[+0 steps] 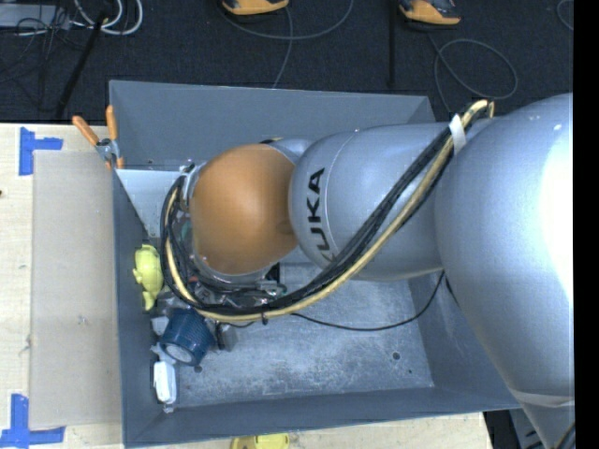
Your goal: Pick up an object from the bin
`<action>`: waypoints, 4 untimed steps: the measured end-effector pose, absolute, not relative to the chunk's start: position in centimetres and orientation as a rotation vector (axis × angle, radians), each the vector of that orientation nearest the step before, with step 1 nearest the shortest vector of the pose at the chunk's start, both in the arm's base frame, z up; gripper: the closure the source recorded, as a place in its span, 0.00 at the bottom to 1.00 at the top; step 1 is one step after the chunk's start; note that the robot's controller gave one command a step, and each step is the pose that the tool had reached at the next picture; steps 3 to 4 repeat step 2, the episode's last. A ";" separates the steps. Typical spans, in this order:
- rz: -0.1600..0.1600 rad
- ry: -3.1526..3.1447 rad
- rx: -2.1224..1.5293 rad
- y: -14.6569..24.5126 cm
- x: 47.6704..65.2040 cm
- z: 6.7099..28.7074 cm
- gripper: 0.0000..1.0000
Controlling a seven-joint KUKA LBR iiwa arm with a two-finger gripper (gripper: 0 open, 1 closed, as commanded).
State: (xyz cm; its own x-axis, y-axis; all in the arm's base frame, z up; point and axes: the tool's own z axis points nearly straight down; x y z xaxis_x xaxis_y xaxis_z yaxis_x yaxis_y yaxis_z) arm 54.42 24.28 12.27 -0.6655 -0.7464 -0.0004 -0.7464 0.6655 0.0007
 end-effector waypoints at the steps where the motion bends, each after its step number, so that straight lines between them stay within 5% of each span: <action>1: 0.001 2.869 -1.284 24.3 54.4 13.8 1.00; 4: 0.001 2.868 -1.283 24.3 54.4 15.2 1.00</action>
Offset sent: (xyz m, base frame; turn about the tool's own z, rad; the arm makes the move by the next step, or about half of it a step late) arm -0.0001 0.0001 0.0136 0.0000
